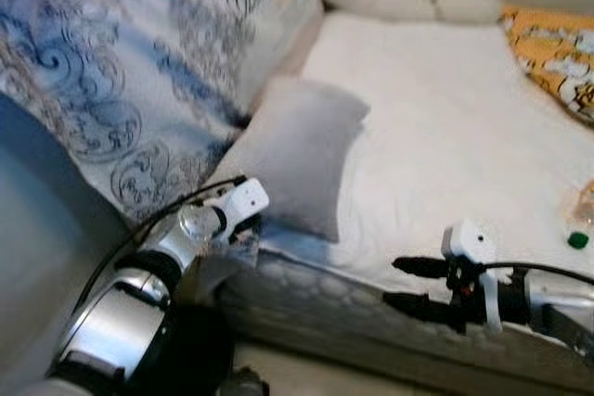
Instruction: Clean up the room
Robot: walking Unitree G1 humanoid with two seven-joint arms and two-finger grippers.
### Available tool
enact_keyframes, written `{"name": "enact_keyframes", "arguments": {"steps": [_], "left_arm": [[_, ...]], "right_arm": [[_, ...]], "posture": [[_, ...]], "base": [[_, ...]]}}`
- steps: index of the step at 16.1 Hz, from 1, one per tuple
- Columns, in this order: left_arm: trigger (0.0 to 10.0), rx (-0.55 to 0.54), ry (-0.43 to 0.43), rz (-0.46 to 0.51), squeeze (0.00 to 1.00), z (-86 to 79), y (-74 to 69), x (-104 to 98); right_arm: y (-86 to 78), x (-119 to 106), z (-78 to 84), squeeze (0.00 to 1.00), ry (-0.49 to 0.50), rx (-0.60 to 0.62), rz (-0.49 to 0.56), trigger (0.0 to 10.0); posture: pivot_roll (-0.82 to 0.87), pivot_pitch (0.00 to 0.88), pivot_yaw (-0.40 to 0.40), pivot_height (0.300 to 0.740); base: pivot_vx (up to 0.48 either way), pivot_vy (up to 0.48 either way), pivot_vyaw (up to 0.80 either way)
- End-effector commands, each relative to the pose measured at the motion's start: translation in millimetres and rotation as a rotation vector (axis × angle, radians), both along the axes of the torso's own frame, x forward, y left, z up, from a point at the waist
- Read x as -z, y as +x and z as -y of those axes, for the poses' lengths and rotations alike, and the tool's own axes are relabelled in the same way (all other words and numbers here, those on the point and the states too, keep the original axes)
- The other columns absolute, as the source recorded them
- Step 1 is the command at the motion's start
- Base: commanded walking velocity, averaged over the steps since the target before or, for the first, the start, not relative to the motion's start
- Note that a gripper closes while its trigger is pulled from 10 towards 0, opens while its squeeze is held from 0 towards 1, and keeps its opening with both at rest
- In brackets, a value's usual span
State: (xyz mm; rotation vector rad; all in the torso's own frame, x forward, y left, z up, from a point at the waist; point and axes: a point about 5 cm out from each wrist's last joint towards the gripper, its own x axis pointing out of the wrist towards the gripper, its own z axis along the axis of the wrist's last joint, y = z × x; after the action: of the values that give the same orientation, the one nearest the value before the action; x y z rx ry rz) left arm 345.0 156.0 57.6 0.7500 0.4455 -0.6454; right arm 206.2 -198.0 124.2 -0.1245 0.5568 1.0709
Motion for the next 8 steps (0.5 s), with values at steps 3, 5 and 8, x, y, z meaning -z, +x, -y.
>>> {"name": "enact_keyframes", "arguments": {"steps": [3, 5, 8], "left_arm": [[10.0, -0.077, -0.226, 0.051, 1.0, 4.9, 13.7, -23.6], [10.0, -0.056, -0.459, 0.091, 0.91, 6.4, 17.4, -43.1], [10.0, -0.03, -0.722, 0.156, 0.0, 6.9, 9.8, -63.9]], "right_arm": [[1.5, -4.5, 2.7, 0.0, -0.018, 0.031, 0.043, 10.0], [1.6, -5.7, 4.0, 0.0, -0.004, 0.076, 0.066, 10.0], [2.9, -7.8, 1.1, 0.0, 0.039, 0.161, 0.106, 10.0]], "posture": [[0.0, 0.0, 0.01, 0.74], [-0.01, 0.0, 0.018, 0.74], [-0.02, 0.0, 0.028, 0.74]], "base": [[0.0, 0.0, 0.0], [0.0, 0.0, 0.0], [0.0, 0.0, 0.0]]}}
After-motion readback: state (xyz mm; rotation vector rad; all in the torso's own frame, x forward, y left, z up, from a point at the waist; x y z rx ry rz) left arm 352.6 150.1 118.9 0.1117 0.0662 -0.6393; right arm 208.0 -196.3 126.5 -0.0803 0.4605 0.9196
